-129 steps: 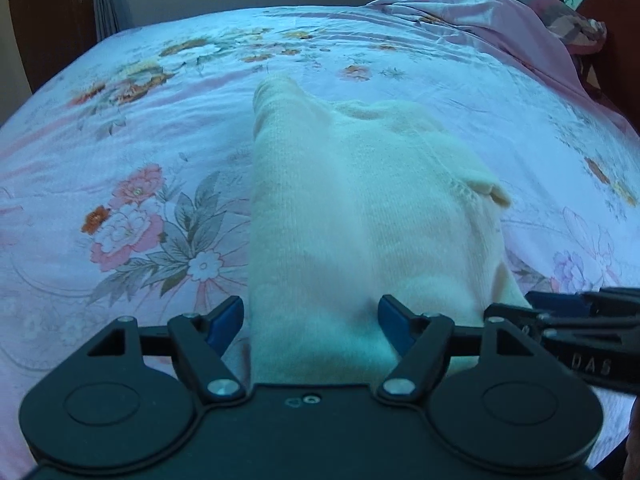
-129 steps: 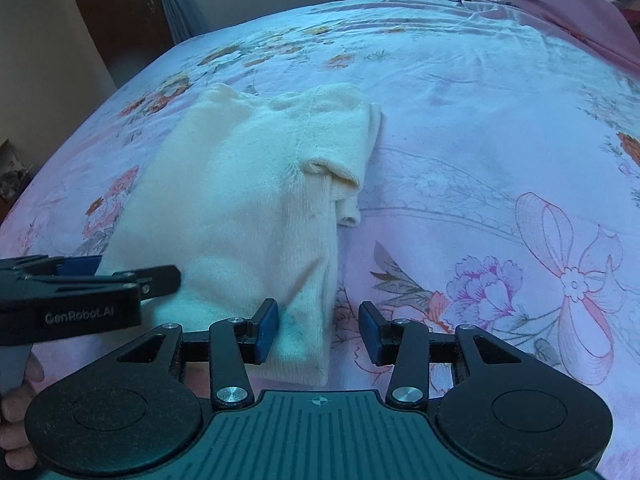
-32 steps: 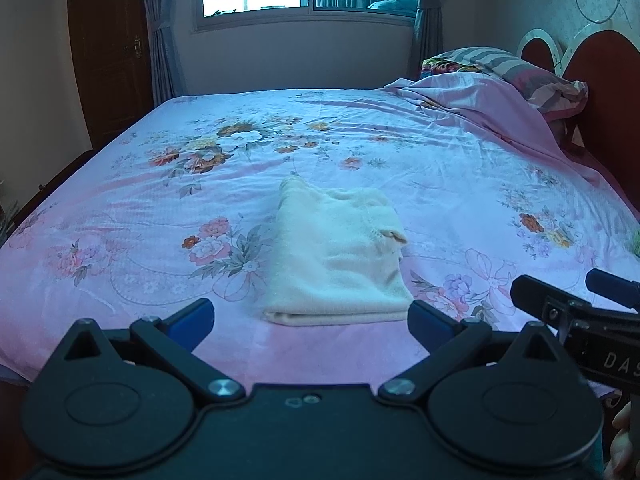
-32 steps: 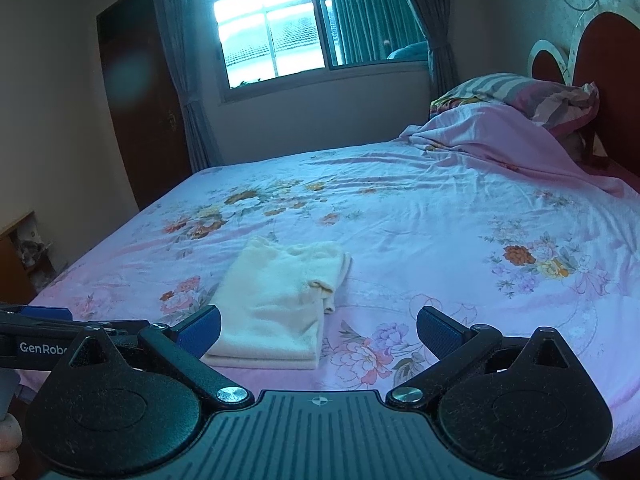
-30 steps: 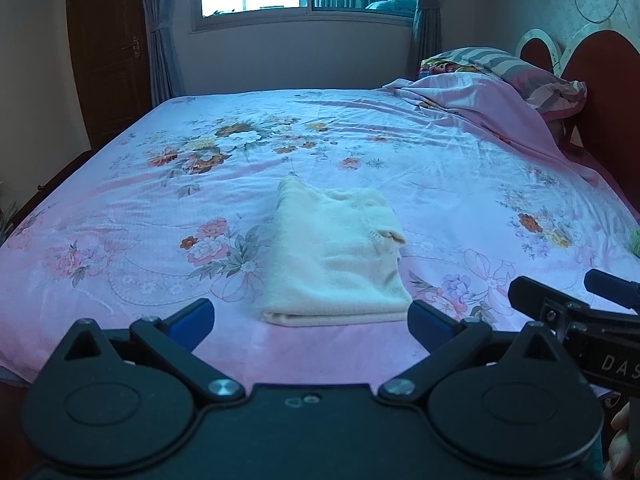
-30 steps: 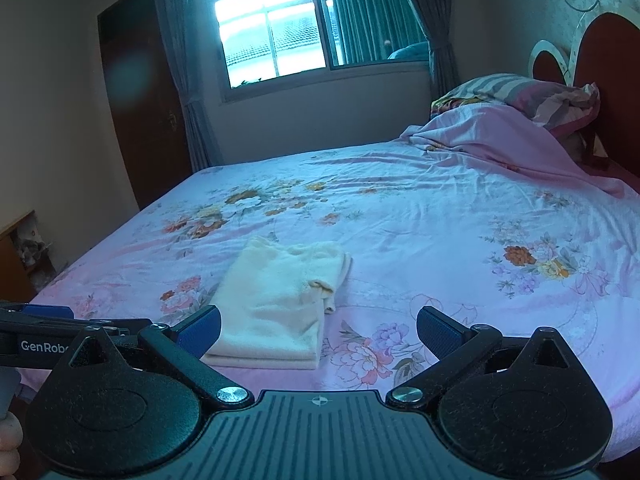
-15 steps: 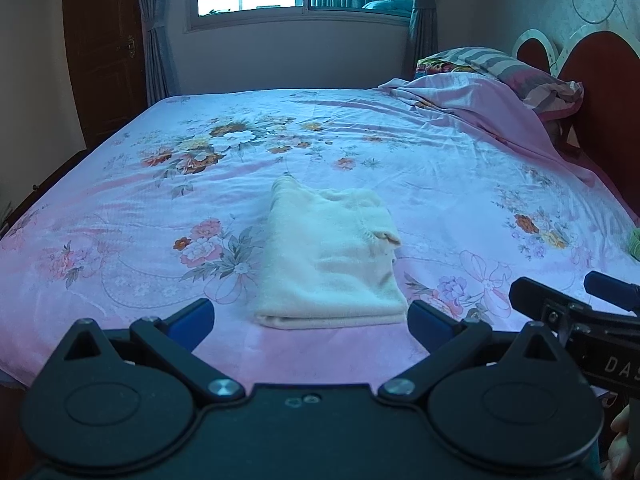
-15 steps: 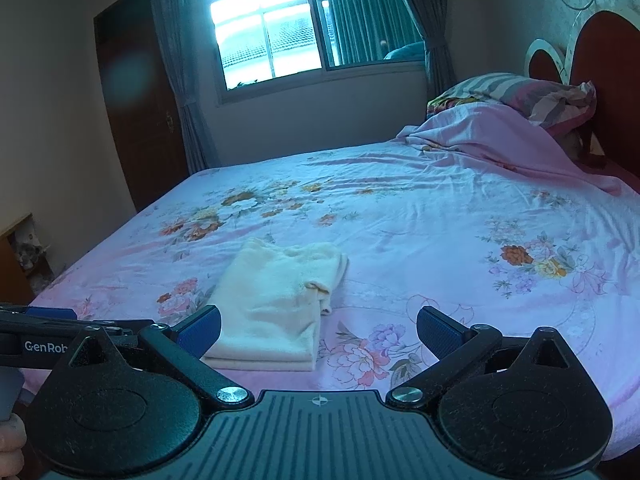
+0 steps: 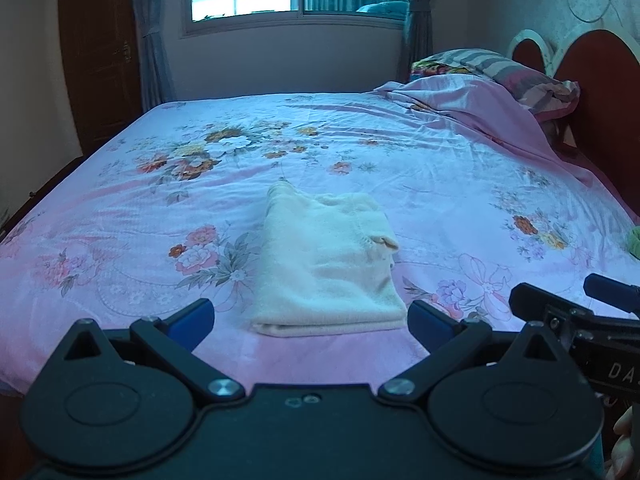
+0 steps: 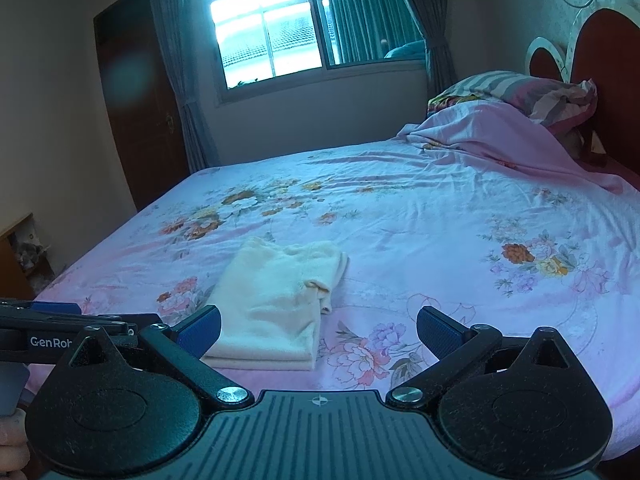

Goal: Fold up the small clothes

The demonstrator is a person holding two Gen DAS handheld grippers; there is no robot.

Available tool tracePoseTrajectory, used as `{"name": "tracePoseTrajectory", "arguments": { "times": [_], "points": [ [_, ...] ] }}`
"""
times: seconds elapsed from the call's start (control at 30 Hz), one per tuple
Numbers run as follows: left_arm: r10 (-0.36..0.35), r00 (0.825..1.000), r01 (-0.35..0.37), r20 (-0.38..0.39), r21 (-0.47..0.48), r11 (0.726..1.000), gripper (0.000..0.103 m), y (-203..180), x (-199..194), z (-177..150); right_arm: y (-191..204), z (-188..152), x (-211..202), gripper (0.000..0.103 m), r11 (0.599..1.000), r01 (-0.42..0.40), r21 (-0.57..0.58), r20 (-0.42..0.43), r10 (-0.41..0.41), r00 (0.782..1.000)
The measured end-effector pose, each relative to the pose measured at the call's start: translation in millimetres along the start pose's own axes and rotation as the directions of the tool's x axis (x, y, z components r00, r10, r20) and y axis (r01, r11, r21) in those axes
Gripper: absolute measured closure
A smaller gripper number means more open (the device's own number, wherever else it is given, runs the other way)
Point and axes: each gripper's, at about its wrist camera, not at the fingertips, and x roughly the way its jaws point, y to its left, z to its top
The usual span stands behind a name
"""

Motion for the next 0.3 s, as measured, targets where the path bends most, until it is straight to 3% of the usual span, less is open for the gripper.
{"name": "tracePoseTrajectory", "arguments": {
  "times": [0.23, 0.3],
  "points": [
    [0.0, 1.0, -0.001, 0.018, 0.042, 0.999, 0.005, -2.8, 8.1, 3.8, 2.4, 2.2, 9.1, 0.0, 1.0, 0.005, -0.019, -0.001, -0.005, 1.0],
    [-0.009, 1.0, 0.009, 0.008, 0.027, 1.0, 0.001, 0.6, 13.7, 8.6, 3.8, 4.4, 15.0, 0.0, 1.0, 0.003, -0.027, -0.004, -0.003, 1.0]
  ]
}}
